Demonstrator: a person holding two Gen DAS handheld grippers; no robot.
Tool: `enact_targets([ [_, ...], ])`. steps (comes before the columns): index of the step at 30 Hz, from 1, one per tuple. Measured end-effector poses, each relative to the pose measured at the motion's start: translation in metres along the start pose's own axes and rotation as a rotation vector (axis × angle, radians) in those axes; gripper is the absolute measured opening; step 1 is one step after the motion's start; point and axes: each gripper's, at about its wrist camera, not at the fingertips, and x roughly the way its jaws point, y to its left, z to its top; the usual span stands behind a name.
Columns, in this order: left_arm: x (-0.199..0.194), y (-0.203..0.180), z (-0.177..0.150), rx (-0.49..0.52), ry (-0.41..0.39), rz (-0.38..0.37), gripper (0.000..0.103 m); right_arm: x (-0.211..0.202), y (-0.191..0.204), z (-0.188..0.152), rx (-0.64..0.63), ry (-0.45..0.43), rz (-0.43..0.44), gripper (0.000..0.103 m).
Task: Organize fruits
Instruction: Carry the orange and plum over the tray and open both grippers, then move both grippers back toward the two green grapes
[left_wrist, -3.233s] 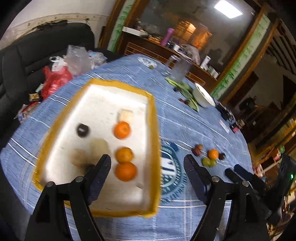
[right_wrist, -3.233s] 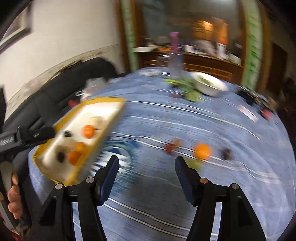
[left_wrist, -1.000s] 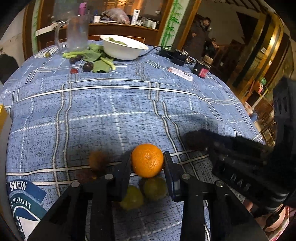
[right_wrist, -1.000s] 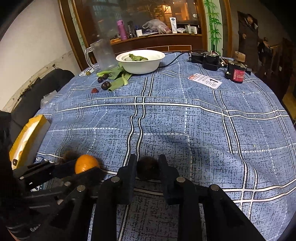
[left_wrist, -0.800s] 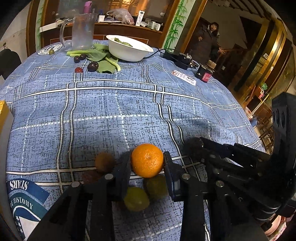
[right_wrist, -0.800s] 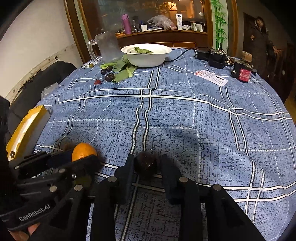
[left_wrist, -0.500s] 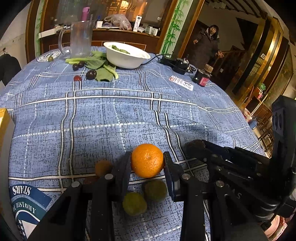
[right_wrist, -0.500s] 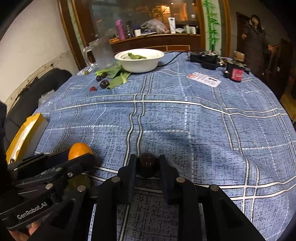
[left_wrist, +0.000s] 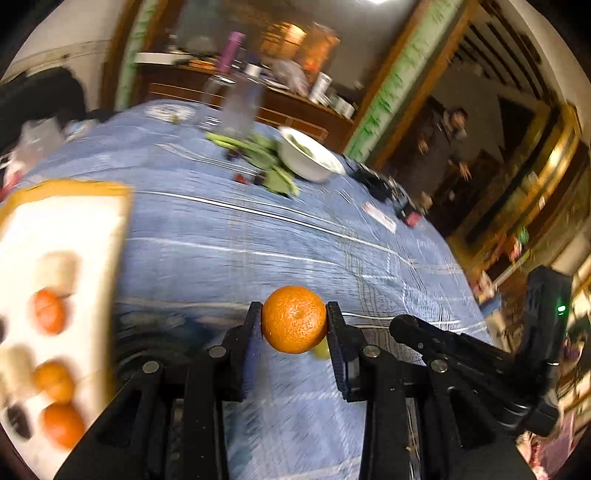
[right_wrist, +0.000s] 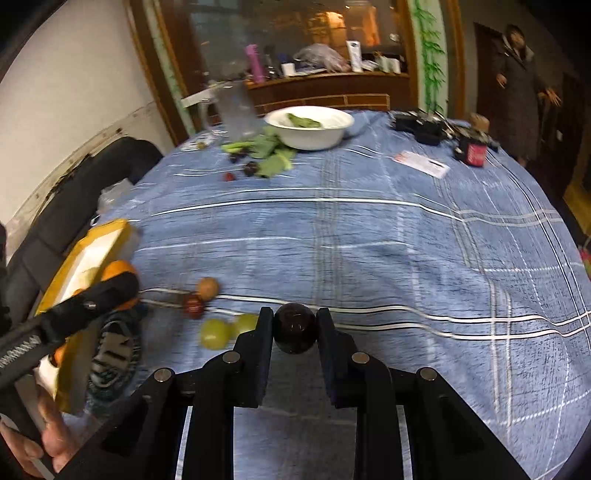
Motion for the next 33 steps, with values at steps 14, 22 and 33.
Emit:
enact_targets([
  [14,-0.107,0.142,-0.037,-0.219,-0.062,0.408,0.033,0.008,0.187,-0.012,-0.293,0.037,0.220,0.026],
  [22,-0.097,0.156,-0.047,-0.206,-0.014,0.394,0.033,0.041,0.254,-0.015,-0.437,0.065,0.196,0.026],
  [33,-0.110,0.158,-0.047,-0.243,-0.055,0.338,0.053,0.061,0.266,-0.016,-0.461,0.070,0.154,0.049],
])
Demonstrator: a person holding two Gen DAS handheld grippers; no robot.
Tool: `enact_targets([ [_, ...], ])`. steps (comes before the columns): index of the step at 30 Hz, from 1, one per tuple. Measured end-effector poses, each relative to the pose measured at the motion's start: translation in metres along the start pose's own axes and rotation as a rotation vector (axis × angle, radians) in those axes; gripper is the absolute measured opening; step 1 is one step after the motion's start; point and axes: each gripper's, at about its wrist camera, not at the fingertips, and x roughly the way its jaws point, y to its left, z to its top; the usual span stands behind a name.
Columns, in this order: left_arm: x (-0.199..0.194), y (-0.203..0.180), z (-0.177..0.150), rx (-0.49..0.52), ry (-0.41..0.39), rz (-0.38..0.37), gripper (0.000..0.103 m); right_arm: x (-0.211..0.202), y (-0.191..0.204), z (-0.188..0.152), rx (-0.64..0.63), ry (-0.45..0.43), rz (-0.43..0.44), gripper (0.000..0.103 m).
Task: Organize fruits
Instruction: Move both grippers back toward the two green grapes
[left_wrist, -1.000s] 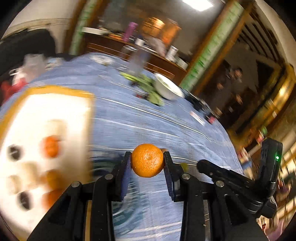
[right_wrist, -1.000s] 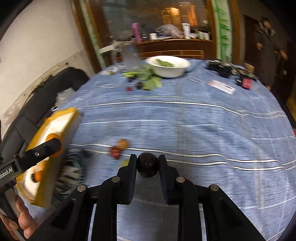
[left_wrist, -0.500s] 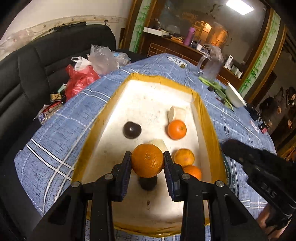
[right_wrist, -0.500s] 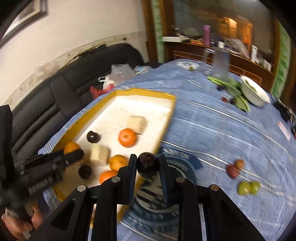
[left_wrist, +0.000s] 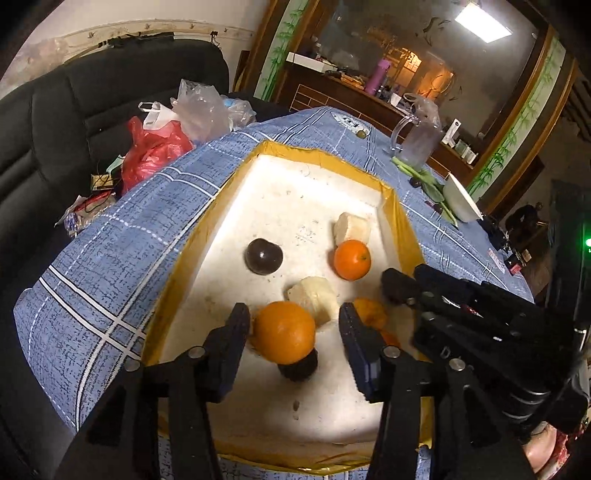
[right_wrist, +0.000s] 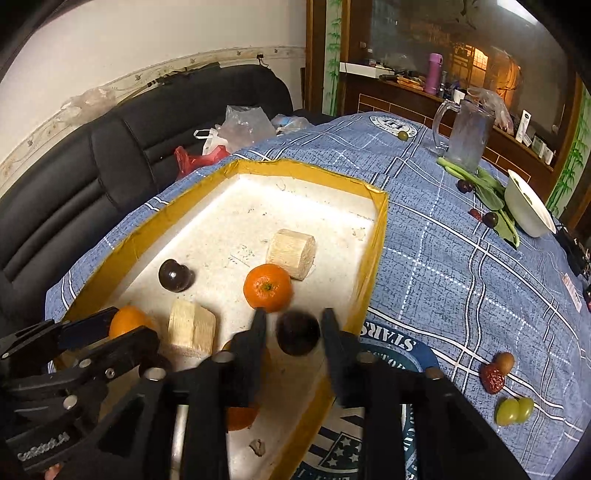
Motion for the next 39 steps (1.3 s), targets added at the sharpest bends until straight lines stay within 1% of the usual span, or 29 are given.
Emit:
enact_targets([
  [1,-0.002,0.000,0.000,-0.001,-0.004,-0.008,0.056,-0.002,0.000,0.000,0.002,-0.010,-0.004,0.052],
  [2,-0.004,0.000,0.000,-0.003,-0.011,-0.015,0.060,-0.004,0.000,0.000,0.003,-0.020,-0.005,0.052],
  [3,-0.007,0.000,0.000,-0.007,-0.020,-0.020,0.063,-0.005,0.000,0.001,0.002,-0.024,-0.012,0.052],
  [5,-0.010,0.000,0.002,-0.011,-0.025,-0.028,0.063,-0.012,-0.001,0.001,0.006,-0.036,-0.024,0.052],
  [8,-0.019,-0.005,0.004,-0.015,-0.041,-0.042,0.064,-0.028,-0.009,-0.003,0.038,-0.064,-0.021,0.053],
  [9,-0.022,-0.007,0.004,-0.011,-0.047,-0.044,0.065,-0.035,-0.014,-0.005,0.052,-0.077,-0.020,0.056],
  [10,-0.026,-0.010,0.003,-0.004,-0.054,-0.048,0.066,-0.040,-0.017,-0.007,0.062,-0.085,-0.021,0.059],
  [12,-0.032,-0.020,0.001,0.012,-0.064,-0.057,0.069,-0.050,-0.027,-0.012,0.085,-0.100,-0.024,0.063],
  [17,-0.045,-0.052,-0.007,0.078,-0.078,-0.077,0.071,-0.069,-0.052,-0.032,0.144,-0.110,-0.043,0.063],
  [20,-0.050,-0.072,-0.014,0.126,-0.081,-0.080,0.074,-0.079,-0.067,-0.047,0.181,-0.116,-0.051,0.063],
  [29,-0.056,-0.132,-0.039,0.272,-0.063,-0.115,0.074,-0.109,-0.116,-0.084,0.302,-0.137,-0.076,0.065],
  [33,-0.051,-0.150,-0.047,0.313,-0.038,-0.126,0.074,-0.119,-0.132,-0.097,0.326,-0.143,-0.096,0.067],
  [39,-0.042,-0.163,-0.055,0.344,0.000,-0.133,0.074,-0.121,-0.155,-0.114,0.362,-0.132,-0.115,0.067],
])
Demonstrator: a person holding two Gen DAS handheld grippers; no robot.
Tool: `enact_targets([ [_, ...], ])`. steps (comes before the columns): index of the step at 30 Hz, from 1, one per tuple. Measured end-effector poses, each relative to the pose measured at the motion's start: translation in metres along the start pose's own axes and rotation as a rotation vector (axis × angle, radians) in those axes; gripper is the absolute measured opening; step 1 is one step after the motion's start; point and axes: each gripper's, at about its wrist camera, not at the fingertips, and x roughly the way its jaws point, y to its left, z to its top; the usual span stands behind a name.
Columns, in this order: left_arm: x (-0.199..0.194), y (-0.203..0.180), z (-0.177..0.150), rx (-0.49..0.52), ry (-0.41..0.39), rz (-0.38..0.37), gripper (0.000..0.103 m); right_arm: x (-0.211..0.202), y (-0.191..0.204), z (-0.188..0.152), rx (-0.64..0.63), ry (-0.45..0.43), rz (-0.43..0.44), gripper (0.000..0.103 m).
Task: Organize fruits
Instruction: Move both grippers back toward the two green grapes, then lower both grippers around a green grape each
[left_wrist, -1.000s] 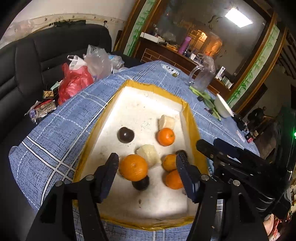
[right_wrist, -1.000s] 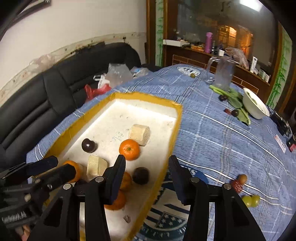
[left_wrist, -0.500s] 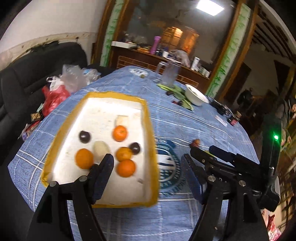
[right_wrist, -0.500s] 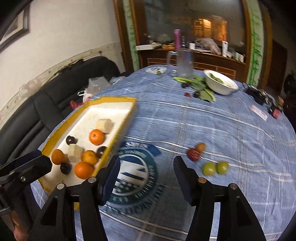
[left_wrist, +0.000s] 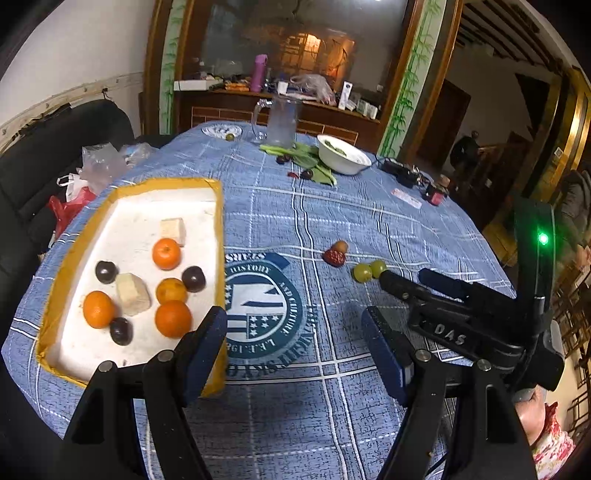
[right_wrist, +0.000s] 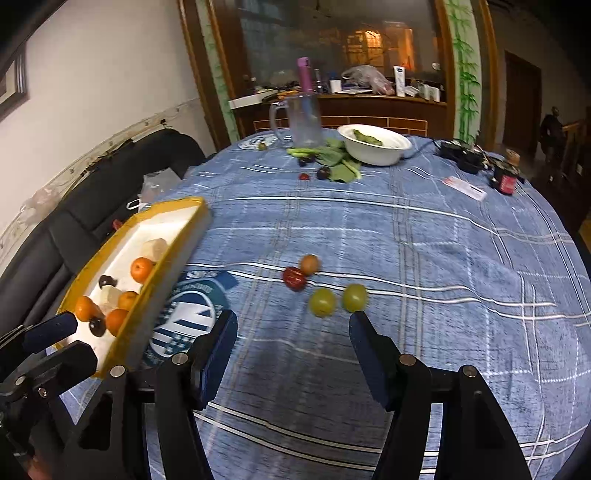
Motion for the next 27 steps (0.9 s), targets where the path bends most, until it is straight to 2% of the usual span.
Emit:
enact_targets([
  [10,0.021,0.018,-0.002,-0.068,0.043,0.027,0.074,0.012,-0.059,-0.008,0.105,0.049,-0.057,0.067],
  [16,0.035,0.009,-0.003,-0.033,0.064,0.012,0.074,0.029,-0.056,-0.004,0.084,0.089,-0.037,0.067],
  [21,0.046,0.007,-0.001,-0.017,0.080,0.004,0.074,0.048,-0.049,0.006,0.033,0.091,-0.054,0.067],
  [24,0.051,0.004,0.001,0.000,0.080,0.000,0.074,0.059,-0.052,0.015,0.047,0.096,-0.047,0.051],
  [27,0.056,-0.002,0.003,0.021,0.080,-0.006,0.074,0.071,-0.057,0.020,0.079,0.112,-0.016,0.050],
])
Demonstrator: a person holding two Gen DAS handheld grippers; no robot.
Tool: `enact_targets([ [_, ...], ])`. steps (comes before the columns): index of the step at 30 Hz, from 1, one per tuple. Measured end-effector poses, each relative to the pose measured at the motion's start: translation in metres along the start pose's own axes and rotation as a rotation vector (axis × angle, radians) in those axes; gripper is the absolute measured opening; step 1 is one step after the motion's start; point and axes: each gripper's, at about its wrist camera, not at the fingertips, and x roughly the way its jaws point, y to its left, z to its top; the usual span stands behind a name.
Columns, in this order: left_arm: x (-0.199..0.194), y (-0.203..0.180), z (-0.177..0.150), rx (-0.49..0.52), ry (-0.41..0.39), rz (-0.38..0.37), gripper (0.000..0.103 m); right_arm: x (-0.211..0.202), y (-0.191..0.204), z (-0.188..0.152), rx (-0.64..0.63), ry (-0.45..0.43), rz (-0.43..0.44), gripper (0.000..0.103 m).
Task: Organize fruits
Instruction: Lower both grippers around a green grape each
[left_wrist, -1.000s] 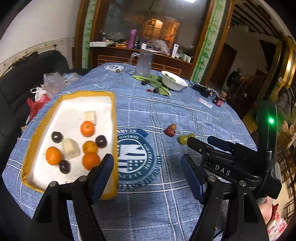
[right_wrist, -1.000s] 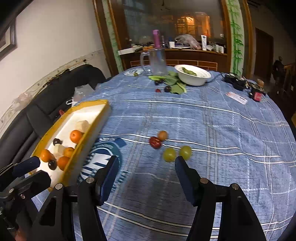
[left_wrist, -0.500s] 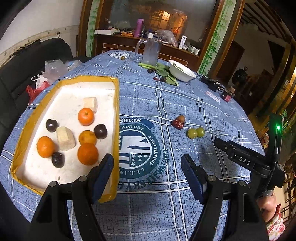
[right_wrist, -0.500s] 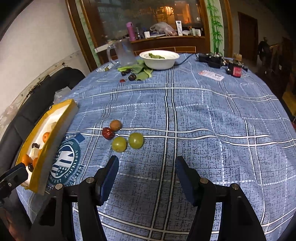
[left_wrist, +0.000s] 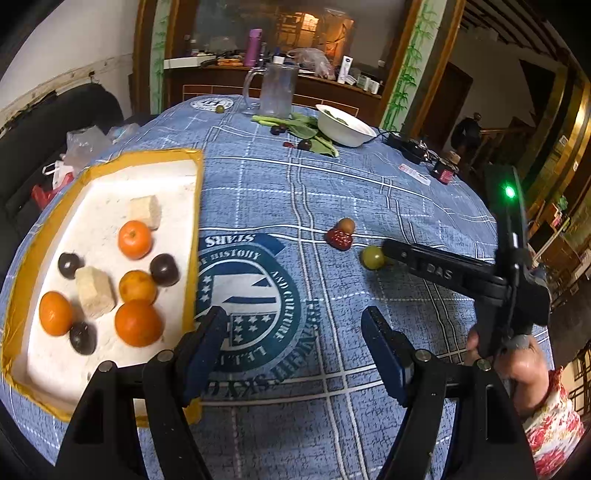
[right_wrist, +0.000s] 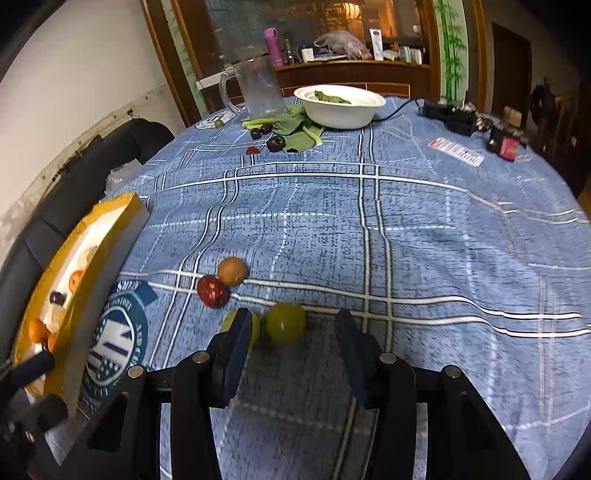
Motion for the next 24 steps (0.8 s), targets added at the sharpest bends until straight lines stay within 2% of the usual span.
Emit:
enact_targets([
  [4,0.012,-0.010,0.003,0.034,0.016,0.000,0.074,0.006,0.001,0.005,0.010,-0.002,0.050,0.051],
  [8,0.021,-0.021,0.005,0.064,0.027,-0.007,0.074,0.012,0.000,0.005,0.032,0.023,0.147,0.055],
  [11,0.028,-0.026,0.006,0.080,0.031,-0.005,0.074,0.013,-0.003,0.003,0.043,0.035,0.208,0.045],
  [12,0.030,-0.027,0.006,0.082,0.034,-0.002,0.074,0.012,-0.006,0.003,0.062,0.032,0.229,0.036],
  [14,0.034,-0.028,0.008,0.082,0.039,0.000,0.074,0.011,-0.013,0.004,0.099,0.030,0.260,0.029],
  [15,0.037,-0.029,0.010,0.082,0.041,-0.001,0.074,0.011,-0.017,0.005,0.114,0.031,0.279,0.022],
  [20,0.049,-0.041,0.017,0.109,0.032,-0.020,0.074,0.005,-0.040,0.007,0.196,0.004,0.271,0.021],
  [22,0.058,-0.049,0.022,0.136,0.023,-0.048,0.069,0.003,-0.044,0.009,0.200,-0.006,0.275,0.022],
  [24,0.069,-0.056,0.028,0.148,0.034,-0.076,0.059,-0.002,-0.044,0.008,0.193,-0.018,0.270,0.022],
])
